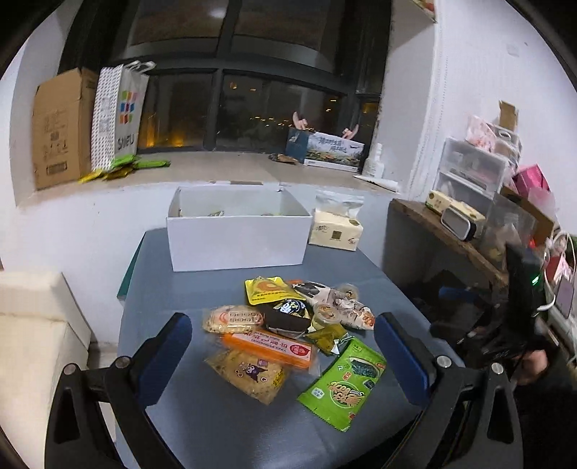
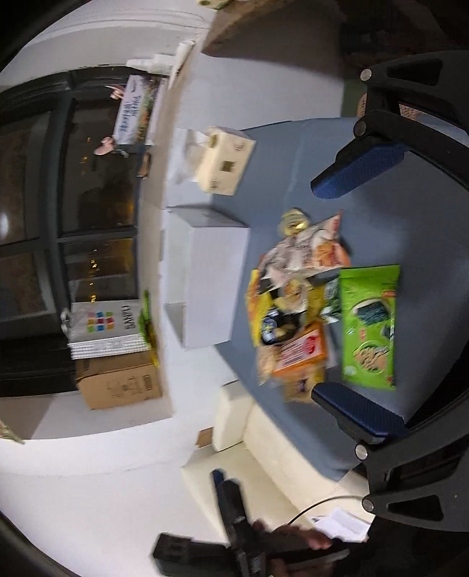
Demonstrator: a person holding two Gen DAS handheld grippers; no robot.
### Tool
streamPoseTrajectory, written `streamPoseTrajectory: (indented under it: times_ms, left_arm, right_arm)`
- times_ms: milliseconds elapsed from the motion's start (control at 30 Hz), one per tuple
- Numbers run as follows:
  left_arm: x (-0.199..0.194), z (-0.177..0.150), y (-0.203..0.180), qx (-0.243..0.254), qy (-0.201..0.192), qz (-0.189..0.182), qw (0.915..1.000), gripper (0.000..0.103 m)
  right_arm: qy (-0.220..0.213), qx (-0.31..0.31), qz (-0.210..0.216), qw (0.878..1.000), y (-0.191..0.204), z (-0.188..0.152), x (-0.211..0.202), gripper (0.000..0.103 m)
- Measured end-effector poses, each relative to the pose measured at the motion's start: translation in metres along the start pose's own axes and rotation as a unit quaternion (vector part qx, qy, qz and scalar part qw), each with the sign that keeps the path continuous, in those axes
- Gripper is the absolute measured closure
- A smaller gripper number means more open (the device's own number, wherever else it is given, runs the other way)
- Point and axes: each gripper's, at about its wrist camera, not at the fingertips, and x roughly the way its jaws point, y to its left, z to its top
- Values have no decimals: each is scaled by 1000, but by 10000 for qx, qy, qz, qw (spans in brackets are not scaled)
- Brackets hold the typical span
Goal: Organize snacks
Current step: 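Grasp the white cartoon-printed snack bag with the right gripper, then grasp the yellow spicy-strip bag with the left gripper while the right gripper holds the cartoon bag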
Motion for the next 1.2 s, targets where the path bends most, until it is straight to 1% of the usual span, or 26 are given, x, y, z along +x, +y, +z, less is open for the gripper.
streamPoseTrajectory:
  times_ms: [67, 133, 300, 467, 533, 567, 633, 767, 800, 867, 900, 933, 967, 1033, 1133, 1200]
  left_arm:
    - [1, -1, 3, -78, 21, -64, 9999, 0]
    - [2, -3, 2, -53, 48, -45, 10000, 0]
    - [1, -3, -1, 79, 35, -58, 9999, 0]
    - [4, -4, 1, 78, 90, -53, 9999, 0]
    - [5, -5, 0, 104, 113, -51, 9999, 0]
    - [5, -5, 0, 120, 117, -46, 9998, 0]
    - [5, -5, 0, 128, 116, -45, 9998, 0]
    - [7, -6, 3, 74, 158, -16, 9998, 0]
    - [8, -7, 4, 60, 172, -8, 9998, 0]
    - [10, -8, 5, 35, 192, -18, 9998, 0]
    - [11, -8, 5, 25, 213, -14, 9998, 0]
    - [12, -9, 6, 19, 230, -1, 9997, 0]
    - [13, -10, 5, 17, 232, 2, 9997, 0]
    - [14, -10, 5, 17, 254, -19, 9997, 0]
    - [17, -10, 2, 73, 285, -10, 9996, 0]
    - [20, -9, 1, 84, 302, 0, 9995, 0]
  right_arm:
    - [149, 23, -15, 9999, -2, -5, 10, 0]
    - [286, 53, -55, 9996, -6, -7, 22, 0]
    - [610, 196, 169, 9978, -17, -6, 54, 0]
    - [1000, 111, 220, 9947, -30, -2, 91, 0]
    - [1200, 83, 351, 9921, -36, 0, 109, 0]
    - [1293, 87, 327, 9910, -38, 0, 118, 0]
    - [1401, 92, 367, 9894, -44, 1, 132, 0]
    - [1547, 399, 594, 9854, -58, 3, 155, 0]
    - [1633, 424, 594, 9839, -61, 1, 162, 4]
    - [1778, 442, 552, 9815, -63, -3, 171, 29]
    - [1874, 461, 526, 9798, -64, -6, 175, 38]
    - [1763, 398, 467, 9824, -64, -7, 173, 48]
    - [1794, 412, 491, 9817, -63, -9, 173, 52]
    - [1700, 409, 525, 9832, -61, -9, 167, 60]
    - [1431, 399, 409, 9881, -56, -8, 150, 62]
    - [1157, 680, 554, 9894, -60, -6, 134, 62]
